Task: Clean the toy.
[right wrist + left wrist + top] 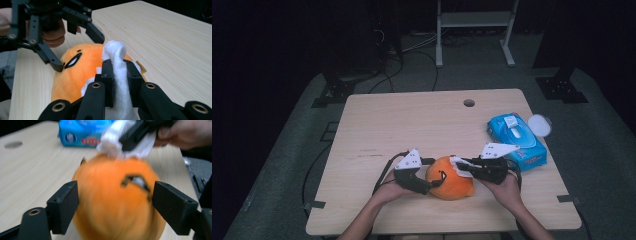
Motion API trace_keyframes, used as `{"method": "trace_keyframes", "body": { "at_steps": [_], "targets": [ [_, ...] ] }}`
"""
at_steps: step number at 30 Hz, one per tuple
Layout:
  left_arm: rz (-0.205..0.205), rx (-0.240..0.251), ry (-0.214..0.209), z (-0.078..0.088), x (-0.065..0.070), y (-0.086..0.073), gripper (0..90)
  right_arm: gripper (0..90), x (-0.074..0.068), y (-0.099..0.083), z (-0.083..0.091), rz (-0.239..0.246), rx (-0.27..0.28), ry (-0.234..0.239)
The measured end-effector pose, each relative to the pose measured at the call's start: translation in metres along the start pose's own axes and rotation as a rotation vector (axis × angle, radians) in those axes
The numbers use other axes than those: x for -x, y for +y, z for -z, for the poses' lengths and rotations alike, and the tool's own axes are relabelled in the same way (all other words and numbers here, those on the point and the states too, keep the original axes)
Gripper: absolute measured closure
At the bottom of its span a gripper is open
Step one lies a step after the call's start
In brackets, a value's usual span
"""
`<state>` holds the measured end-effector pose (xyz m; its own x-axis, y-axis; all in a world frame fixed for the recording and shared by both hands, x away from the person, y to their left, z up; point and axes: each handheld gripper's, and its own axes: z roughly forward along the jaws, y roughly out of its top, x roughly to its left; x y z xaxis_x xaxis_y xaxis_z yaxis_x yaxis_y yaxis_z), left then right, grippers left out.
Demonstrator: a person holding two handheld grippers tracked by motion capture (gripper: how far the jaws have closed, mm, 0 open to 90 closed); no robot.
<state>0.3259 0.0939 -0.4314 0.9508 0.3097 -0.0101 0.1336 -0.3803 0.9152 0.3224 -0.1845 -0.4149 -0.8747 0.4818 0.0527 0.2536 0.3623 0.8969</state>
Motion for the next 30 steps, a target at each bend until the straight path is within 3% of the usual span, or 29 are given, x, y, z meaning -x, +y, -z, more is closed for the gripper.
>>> {"method": "trace_keyframes", "body": {
  "at_steps": [3,7,11,18,21,25,27,30],
  "targets": [
    [-0.031,0.004,0.006,-0.005,0.003,0.002,23.4,79.0,-0.005,0.006,-0.005,0.019,0.002,0.009],
    [-0.055,-0.03,0.016,-0.005,0.002,-0.001,34.7,78.8,-0.016,0.012,-0.012,0.053,0.003,0.023],
    [-0.022,-0.05,0.022,0.002,-0.005,-0.009,39.0,78.9,-0.013,0.009,-0.009,0.054,-0.006,0.008],
    [0.025,-0.055,0.02,0.008,-0.015,-0.016,39.6,79.0,0.003,-0.012,0.01,-0.019,-0.028,-0.042],
    [0.033,-0.054,0.023,0.007,-0.016,-0.017,39.6,79.0,-0.002,-0.011,0.01,-0.027,-0.007,-0.013],
    [0.044,-0.054,0.02,0.01,-0.019,-0.02,39.6,78.9,-0.013,-0.007,0.004,0.002,0.015,0.038],
    [0.054,-0.052,0.012,0.012,-0.022,-0.022,39.6,78.9,-0.014,-0.006,0.003,0.015,0.018,0.043],
    [0.059,-0.051,0.012,0.012,-0.022,-0.022,39.7,79.0,-0.008,-0.009,0.005,-0.004,0.013,0.032]
  ]
}}
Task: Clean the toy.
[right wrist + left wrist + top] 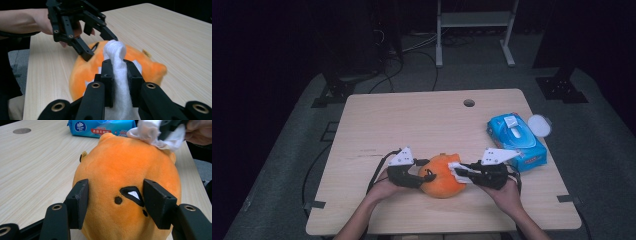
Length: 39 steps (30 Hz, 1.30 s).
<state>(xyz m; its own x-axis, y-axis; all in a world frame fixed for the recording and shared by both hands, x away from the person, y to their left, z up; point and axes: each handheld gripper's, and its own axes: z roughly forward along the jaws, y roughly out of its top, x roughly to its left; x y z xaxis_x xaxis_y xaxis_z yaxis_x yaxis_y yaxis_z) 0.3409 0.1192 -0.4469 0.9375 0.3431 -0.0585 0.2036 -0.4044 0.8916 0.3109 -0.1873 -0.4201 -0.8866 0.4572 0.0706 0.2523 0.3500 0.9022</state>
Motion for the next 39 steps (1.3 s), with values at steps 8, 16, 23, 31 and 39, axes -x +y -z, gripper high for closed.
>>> {"method": "trace_keyframes", "body": {
  "at_steps": [8,16,23,31,39],
  "targets": [
    [-0.035,0.005,-0.021,-0.004,0.007,0.004,39.6,79.0,0.004,0.0,0.0,-0.01,0.002,-0.007],
    [-0.048,-0.003,-0.025,-0.005,0.01,0.005,39.7,79.0,0.021,0.001,-0.007,-0.041,0.006,-0.044],
    [0.02,0.003,-0.009,-0.002,0.0,0.0,39.1,79.0,0.016,-0.01,0.005,-0.062,-0.013,-0.036],
    [0.01,0.015,-0.016,-0.004,0.002,0.002,38.8,78.9,-0.004,-0.012,0.012,-0.023,-0.031,-0.003],
    [-0.09,-0.002,-0.021,-0.008,0.016,0.008,38.3,79.0,0.012,0.004,-0.004,-0.027,0.004,-0.017]
  ]
}}
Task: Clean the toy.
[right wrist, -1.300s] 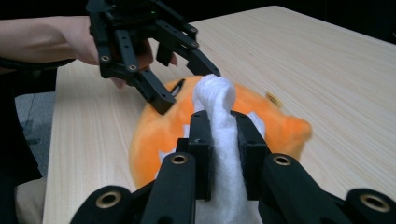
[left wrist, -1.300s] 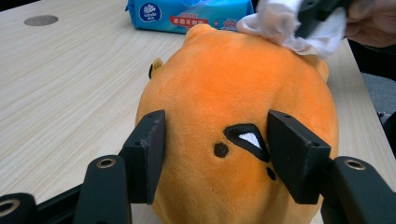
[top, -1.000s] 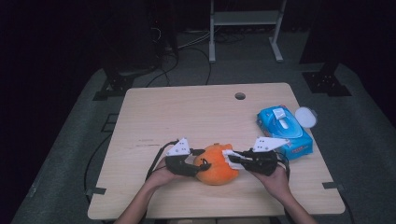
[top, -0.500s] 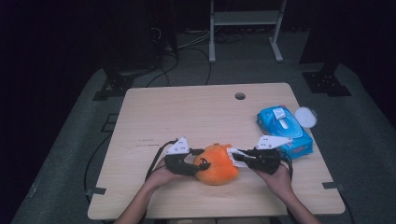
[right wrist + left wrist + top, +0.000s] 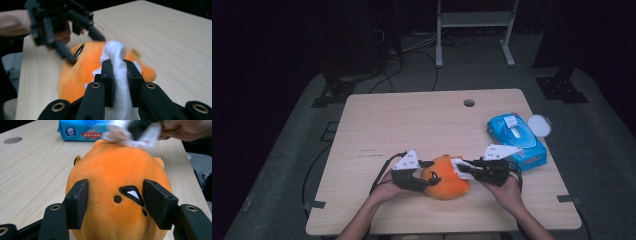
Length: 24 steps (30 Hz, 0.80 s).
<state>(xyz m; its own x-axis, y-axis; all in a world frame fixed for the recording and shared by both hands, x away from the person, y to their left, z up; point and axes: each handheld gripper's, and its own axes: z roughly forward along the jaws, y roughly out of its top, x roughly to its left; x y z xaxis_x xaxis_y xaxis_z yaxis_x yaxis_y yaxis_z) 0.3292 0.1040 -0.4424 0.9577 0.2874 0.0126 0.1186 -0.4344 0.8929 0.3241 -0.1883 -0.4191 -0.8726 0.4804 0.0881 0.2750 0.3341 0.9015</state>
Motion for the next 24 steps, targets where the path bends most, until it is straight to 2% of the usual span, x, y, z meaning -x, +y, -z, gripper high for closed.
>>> {"method": "trace_keyframes", "body": {
  "at_steps": [2,6,8,10,12,14,15,17,19,22,24],
  "targets": [
    [-0.01,-0.004,0.002,0.0,0.001,0.001,38.2,79.0,0.003,0.005,-0.007,0.005,0.002,-0.005],
    [0.007,-0.003,0.008,0.001,0.0,0.0,36.3,78.9,0.006,0.009,-0.015,0.01,-0.007,-0.007],
    [0.043,-0.006,0.013,0.001,-0.001,0.003,27.3,79.0,0.005,0.007,-0.015,0.013,-0.012,-0.006],
    [0.097,-0.016,0.016,0.001,-0.004,0.005,15.6,79.0,0.002,0.005,-0.013,0.024,-0.02,-0.011],
    [0.134,-0.012,0.009,0.001,-0.006,0.005,12.7,79.0,-0.001,0.001,-0.009,0.034,-0.016,-0.013],
    [0.159,-0.003,-0.017,0.001,-0.007,0.005,17.0,79.0,-0.002,-0.002,-0.005,0.038,-0.014,-0.014],
    [0.145,-0.008,-0.014,0.0,-0.006,0.005,23.1,79.0,-0.003,-0.004,-0.004,0.04,-0.015,-0.018],
    [0.105,-0.02,-0.01,-0.002,-0.001,0.007,28.7,79.0,-0.002,-0.006,-0.001,0.032,-0.016,-0.013],
    [0.064,-0.035,-0.001,-0.002,0.002,0.009,31.2,79.0,-0.002,-0.003,-0.001,0.034,-0.02,-0.015],
    [0.035,-0.037,0.001,-0.002,0.005,0.009,32.2,79.0,-0.005,0.004,-0.004,0.043,-0.012,-0.002],
    [-0.001,-0.043,0.003,-0.003,0.009,0.011,32.6,79.0,-0.009,0.011,-0.011,0.059,-0.009,0.012]
  ]
}}
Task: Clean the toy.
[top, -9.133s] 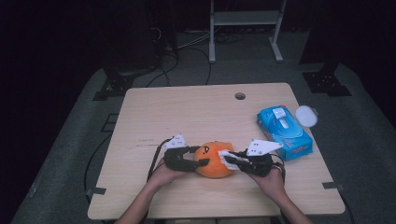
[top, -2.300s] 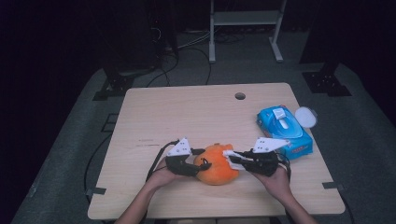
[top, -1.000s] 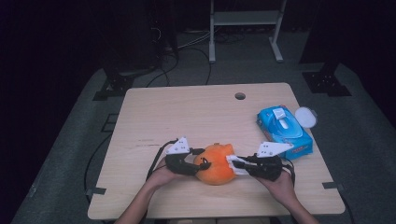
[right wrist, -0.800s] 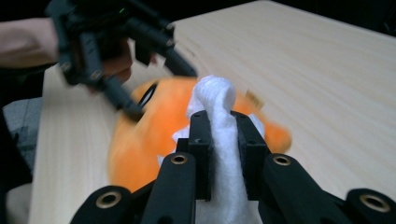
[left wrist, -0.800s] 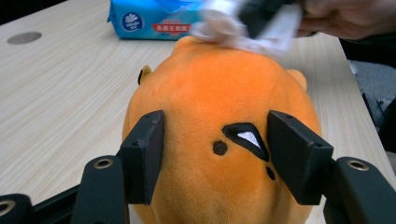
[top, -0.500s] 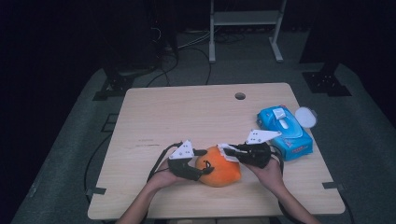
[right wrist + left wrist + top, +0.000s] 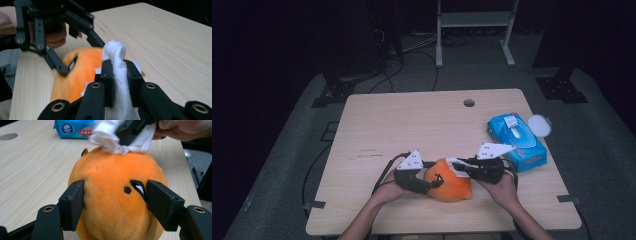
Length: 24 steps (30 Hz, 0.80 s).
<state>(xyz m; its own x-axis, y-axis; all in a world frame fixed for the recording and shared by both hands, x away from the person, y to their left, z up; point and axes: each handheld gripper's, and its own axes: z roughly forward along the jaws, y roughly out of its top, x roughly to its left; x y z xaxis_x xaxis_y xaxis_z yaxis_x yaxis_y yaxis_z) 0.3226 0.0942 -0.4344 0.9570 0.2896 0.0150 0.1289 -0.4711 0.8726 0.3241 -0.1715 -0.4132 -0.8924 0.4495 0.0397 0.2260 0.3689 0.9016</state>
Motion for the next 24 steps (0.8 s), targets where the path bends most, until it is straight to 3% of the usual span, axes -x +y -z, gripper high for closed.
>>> {"method": "trace_keyframes", "body": {
  "at_steps": [5,8,12,18,24],
  "targets": [
    [-0.056,-0.016,0.012,0.0,0.006,0.0,33.5,79.1,-0.009,0.016,-0.018,0.043,-0.011,0.026],
    [-0.046,-0.01,0.009,0.001,0.005,-0.003,34.0,79.1,-0.005,0.016,-0.02,0.036,-0.025,0.022],
    [-0.023,-0.006,0.011,0.001,0.004,-0.005,33.9,79.1,0.009,0.003,-0.01,-0.026,-0.026,0.003],
    [0.005,0.007,0.008,-0.002,0.001,-0.005,32.9,79.2,0.021,-0.021,0.019,-0.09,-0.037,-0.054],
    [-0.003,-0.003,0.02,-0.003,0.002,-0.003,33.0,79.3,0.018,-0.022,0.025,-0.091,-0.039,-0.05]
  ]
}}
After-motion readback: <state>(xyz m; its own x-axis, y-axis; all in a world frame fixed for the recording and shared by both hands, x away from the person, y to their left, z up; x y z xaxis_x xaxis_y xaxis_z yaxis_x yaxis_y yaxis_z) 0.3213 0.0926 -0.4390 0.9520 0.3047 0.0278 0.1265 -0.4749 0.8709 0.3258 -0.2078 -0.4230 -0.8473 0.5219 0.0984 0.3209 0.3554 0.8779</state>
